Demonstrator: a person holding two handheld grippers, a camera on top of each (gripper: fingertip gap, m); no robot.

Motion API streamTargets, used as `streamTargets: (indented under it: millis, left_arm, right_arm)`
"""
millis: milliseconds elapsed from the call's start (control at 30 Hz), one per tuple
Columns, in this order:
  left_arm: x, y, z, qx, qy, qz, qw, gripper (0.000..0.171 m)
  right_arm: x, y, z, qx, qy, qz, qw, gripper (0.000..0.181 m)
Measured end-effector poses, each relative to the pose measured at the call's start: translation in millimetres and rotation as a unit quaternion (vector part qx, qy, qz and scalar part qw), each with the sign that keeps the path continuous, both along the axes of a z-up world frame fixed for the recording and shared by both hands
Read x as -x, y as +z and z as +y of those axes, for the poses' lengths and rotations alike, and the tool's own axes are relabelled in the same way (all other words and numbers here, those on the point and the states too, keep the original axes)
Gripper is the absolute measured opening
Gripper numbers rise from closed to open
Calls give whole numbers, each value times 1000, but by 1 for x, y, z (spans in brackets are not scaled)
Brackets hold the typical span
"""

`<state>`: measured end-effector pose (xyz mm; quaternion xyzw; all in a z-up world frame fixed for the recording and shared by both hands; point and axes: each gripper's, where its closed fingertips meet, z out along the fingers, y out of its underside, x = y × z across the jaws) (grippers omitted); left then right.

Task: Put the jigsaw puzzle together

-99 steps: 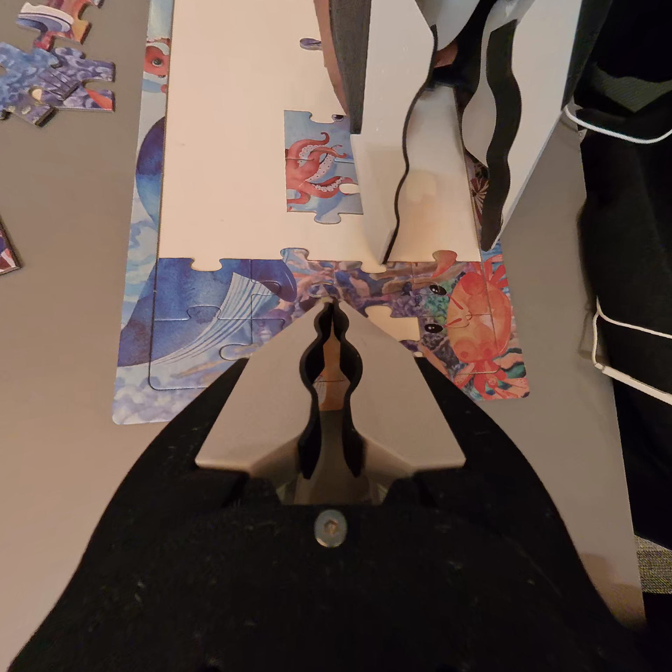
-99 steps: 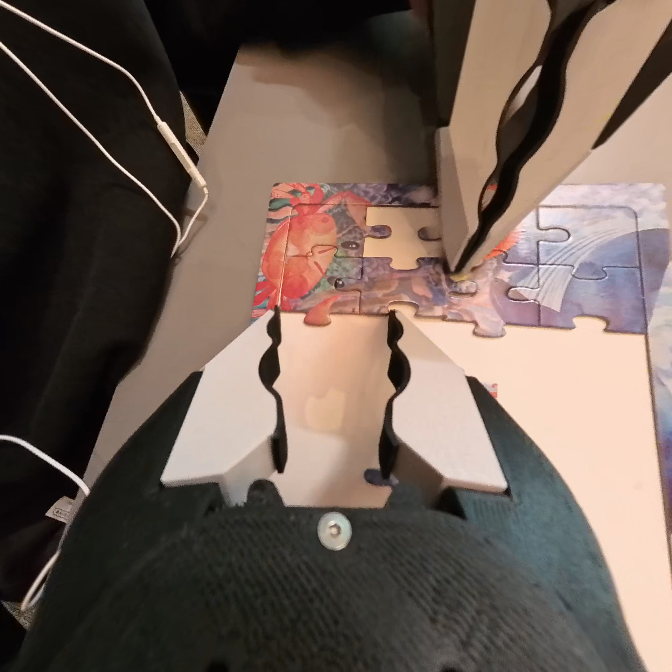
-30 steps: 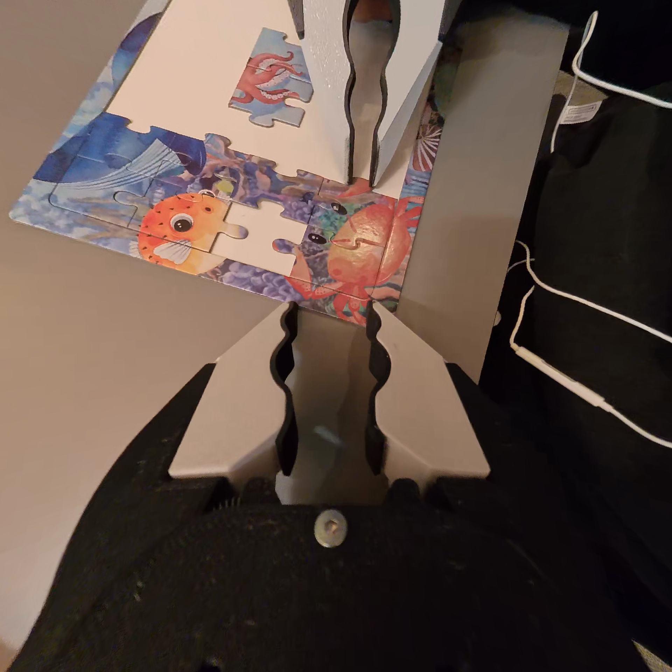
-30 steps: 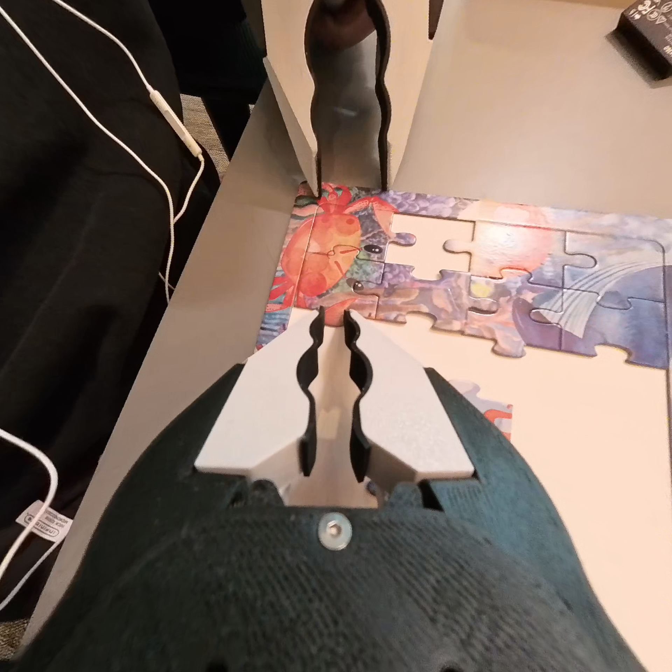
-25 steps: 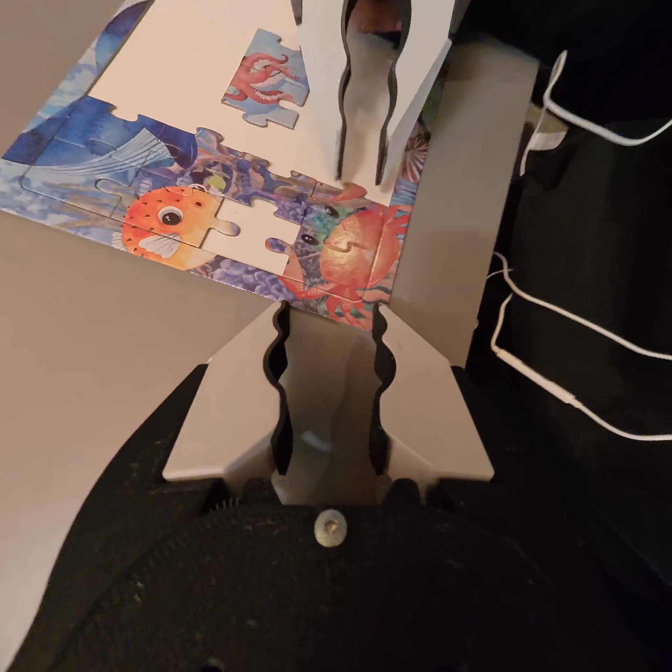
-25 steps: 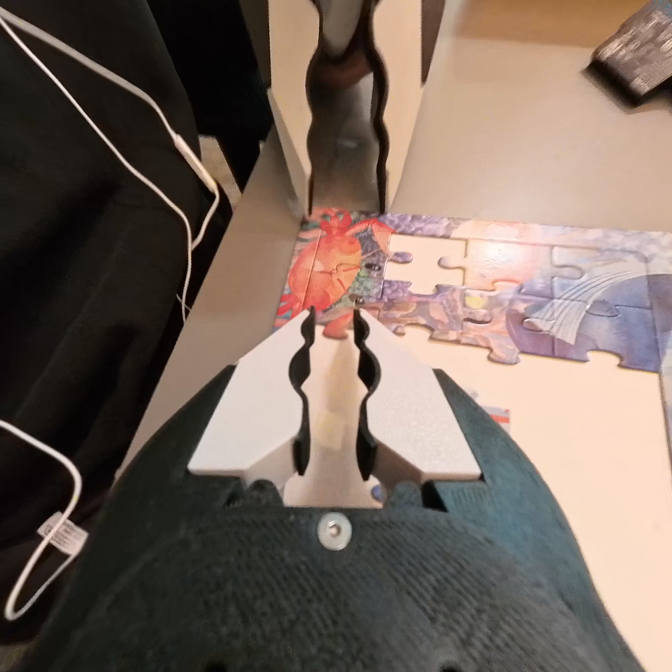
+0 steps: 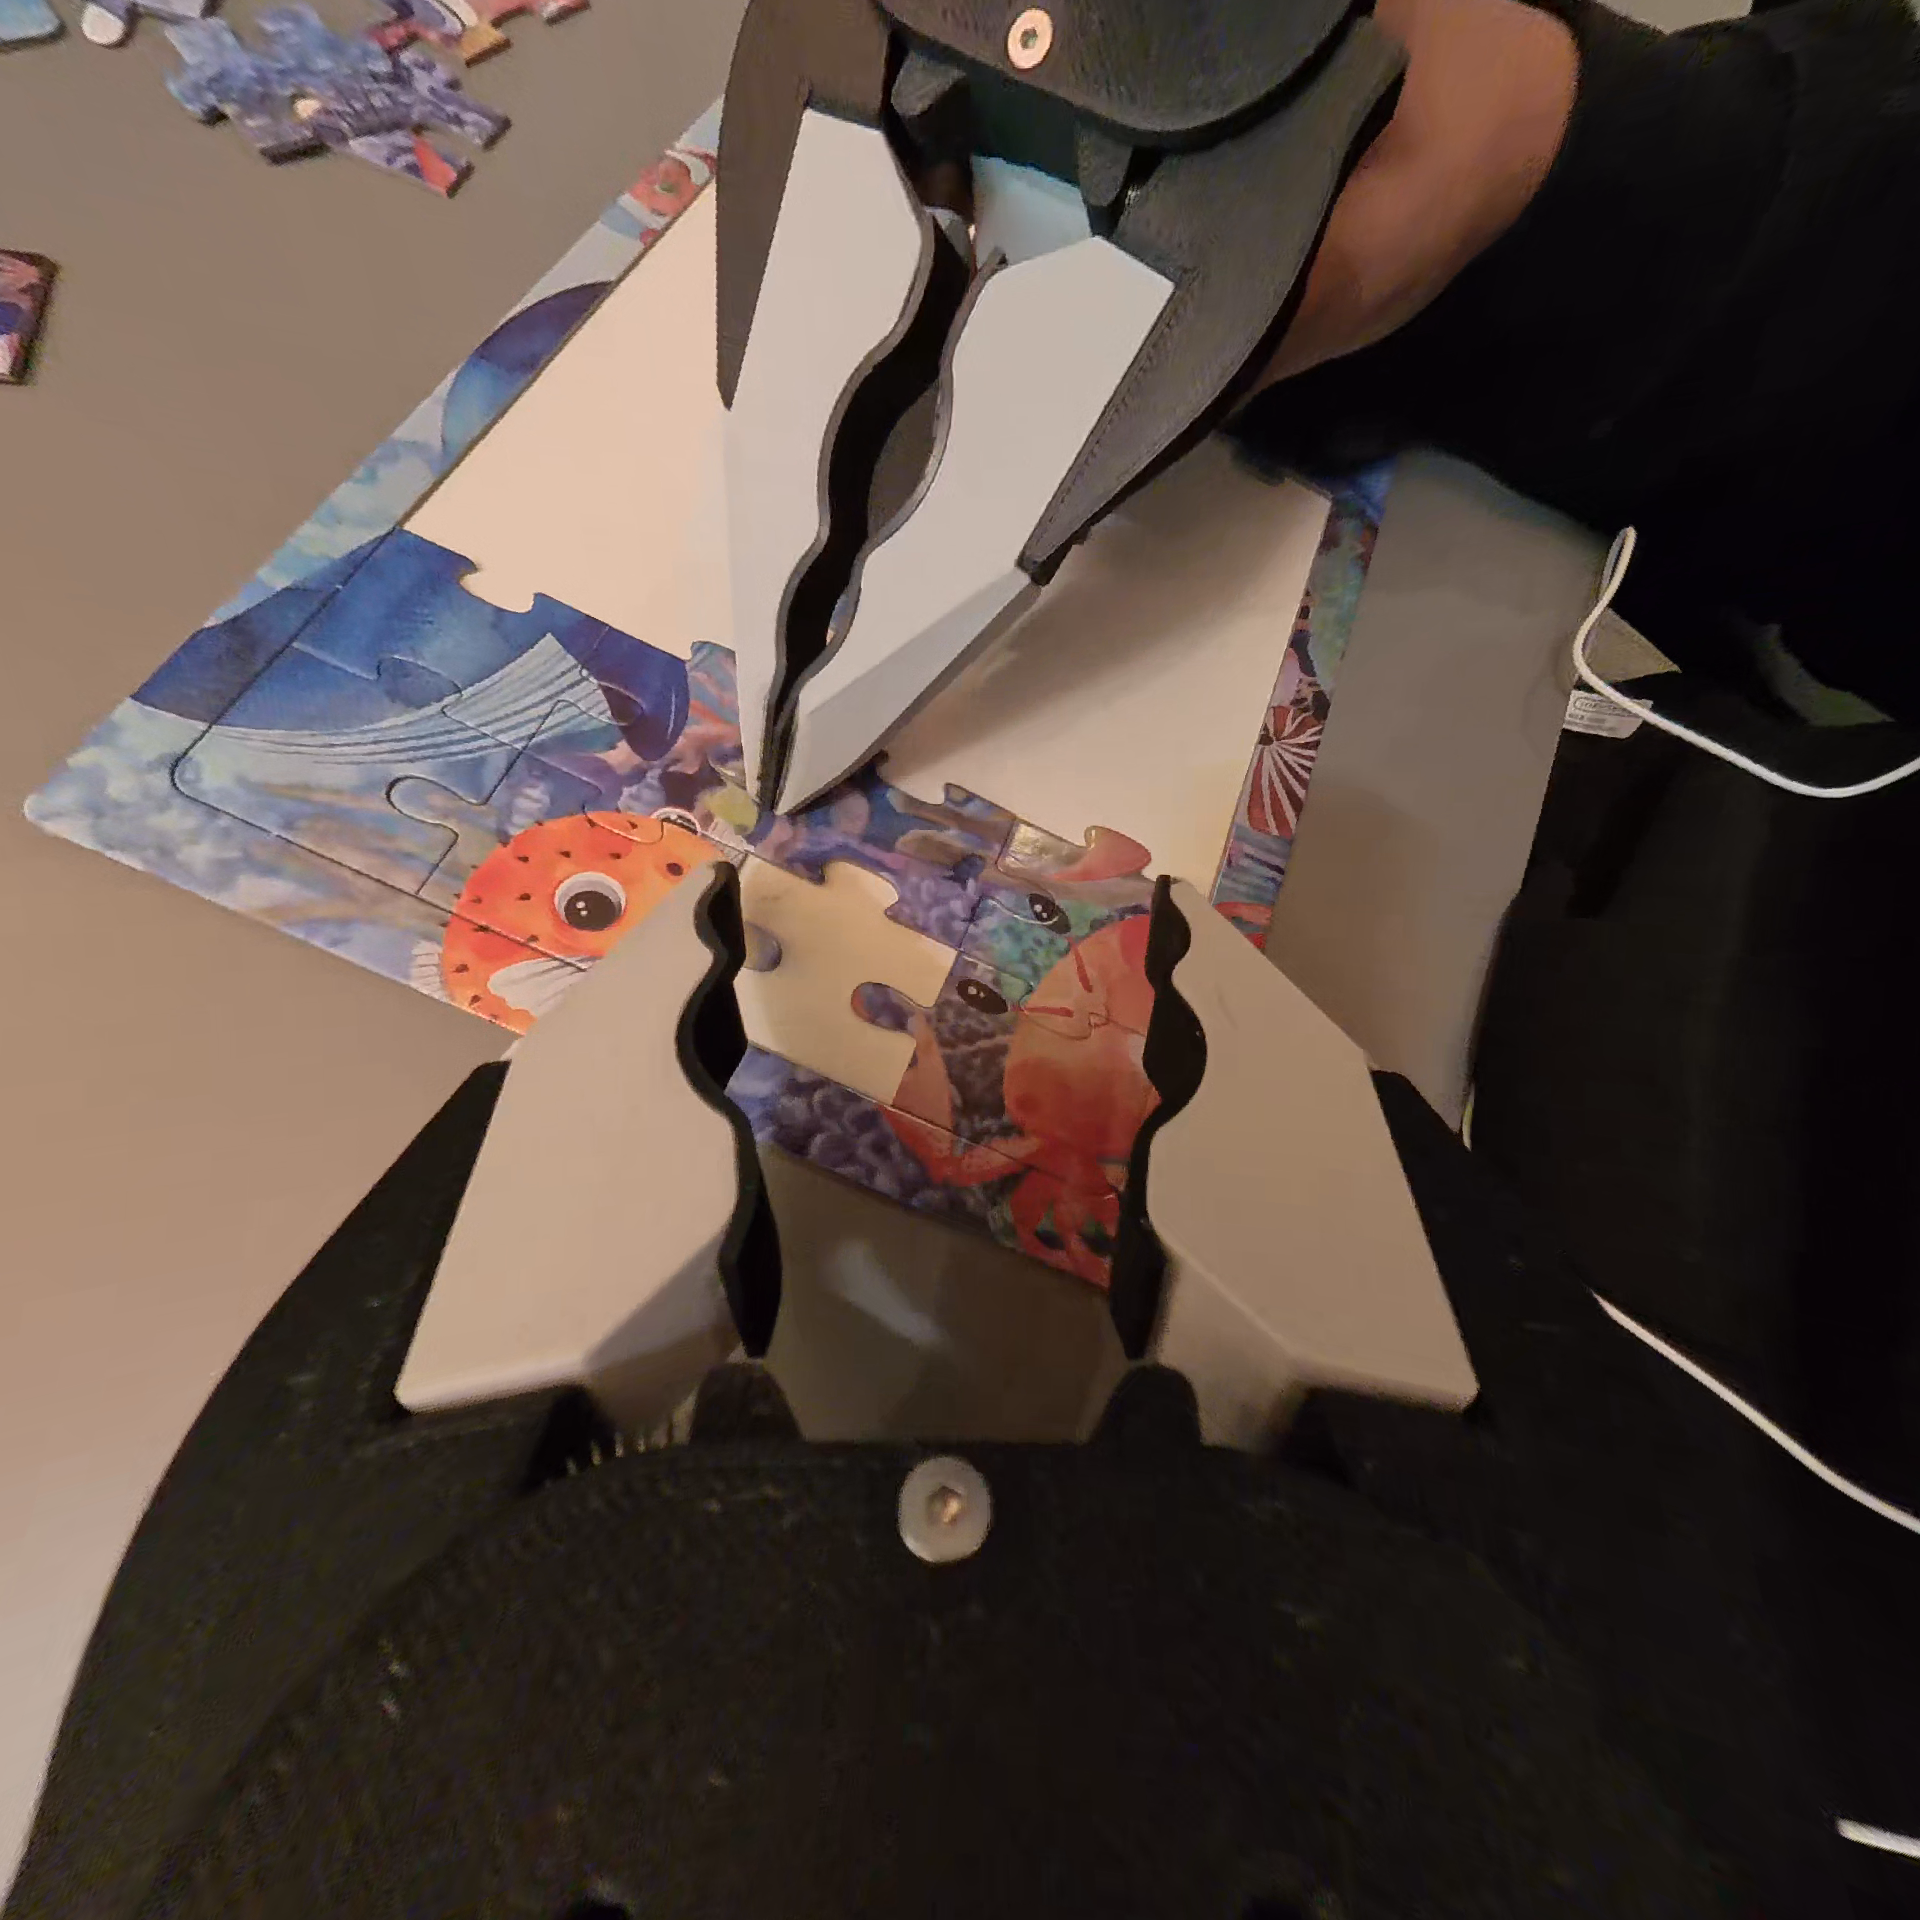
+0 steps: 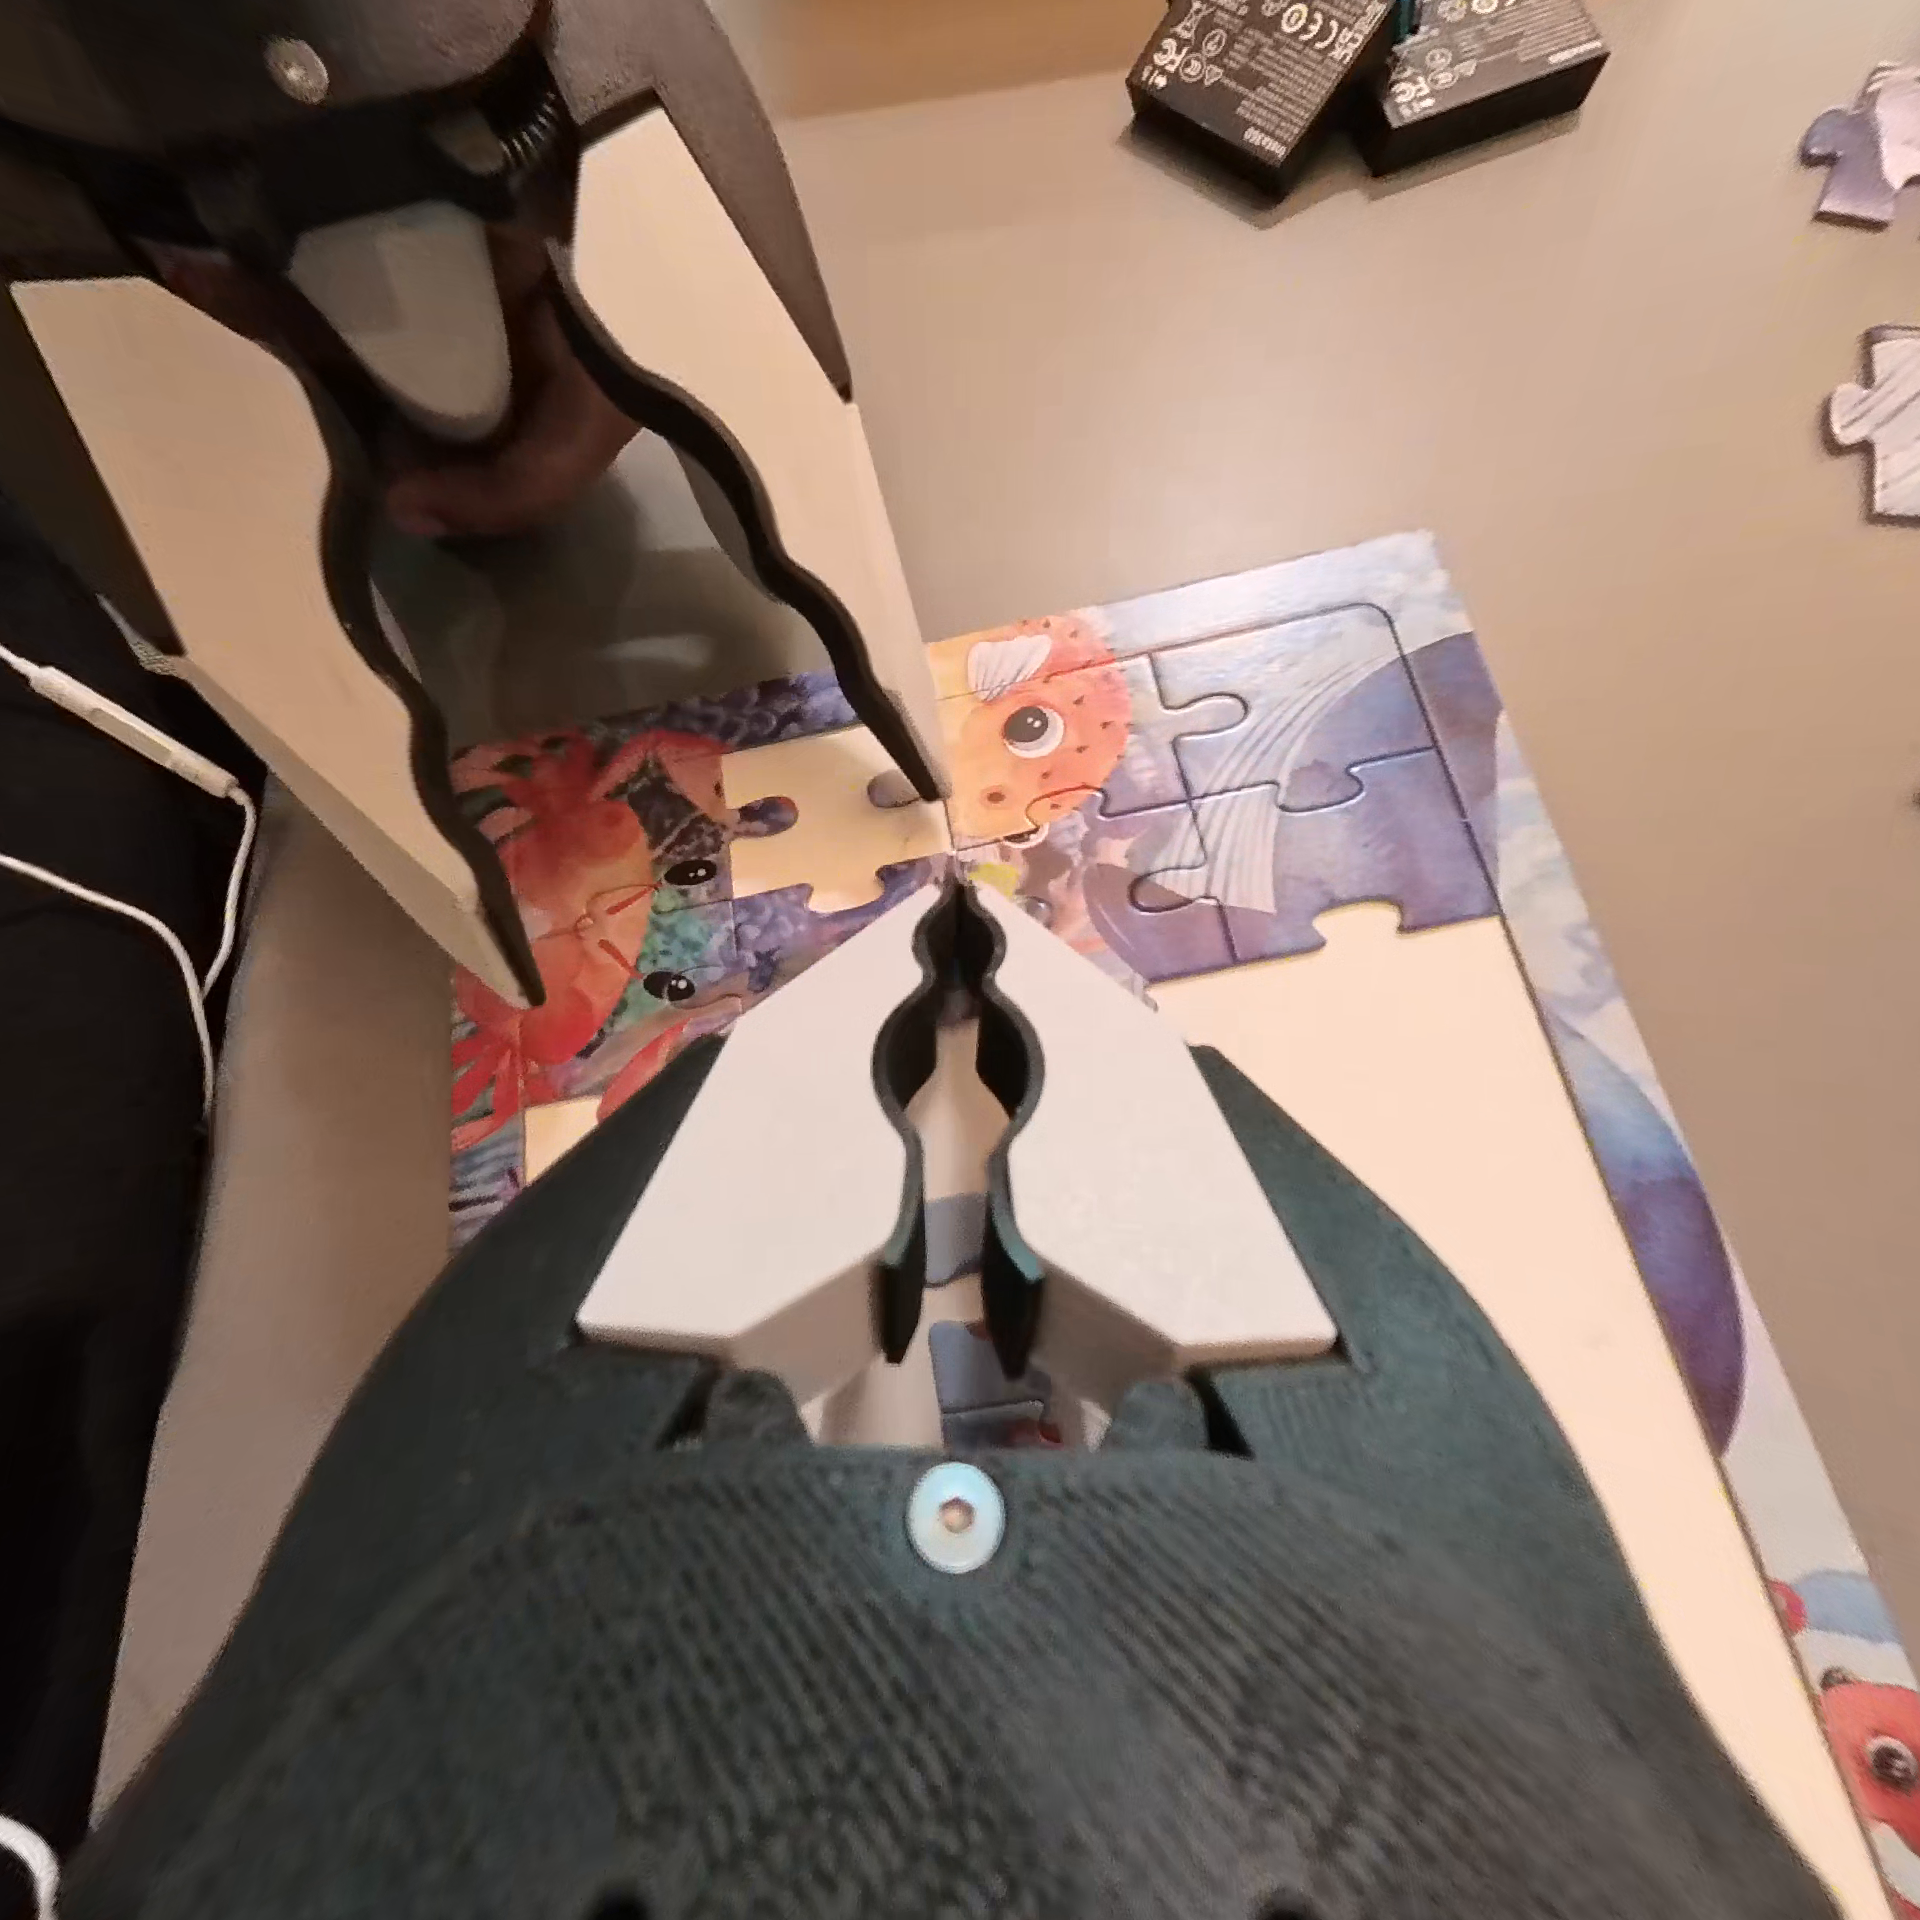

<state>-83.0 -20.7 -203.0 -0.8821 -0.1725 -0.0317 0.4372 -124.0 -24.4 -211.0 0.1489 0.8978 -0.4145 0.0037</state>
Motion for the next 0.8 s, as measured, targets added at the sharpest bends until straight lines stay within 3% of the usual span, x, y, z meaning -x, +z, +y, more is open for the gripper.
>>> streamTargets:
  millis: [433,533,733,800]
  left_arm:
    - [-2,5,6,-21,-13,-6,1000,76]
    - [-6,-2,7,4,-27,-13,1000,75]
    - [0,-6,7,17,-7,-7,1000,52]
    - [-4,-6,7,20,-16,-2,1000,52]
  right_arm:
    - [0,-1,0,4,-22,-44,999,0]
    - [0,-1,0,6,-22,-39,999,0]
    - [1,1,2,12,-10,-22,1000,0]
    - [8,6,6,21,-25,-16,999,0]
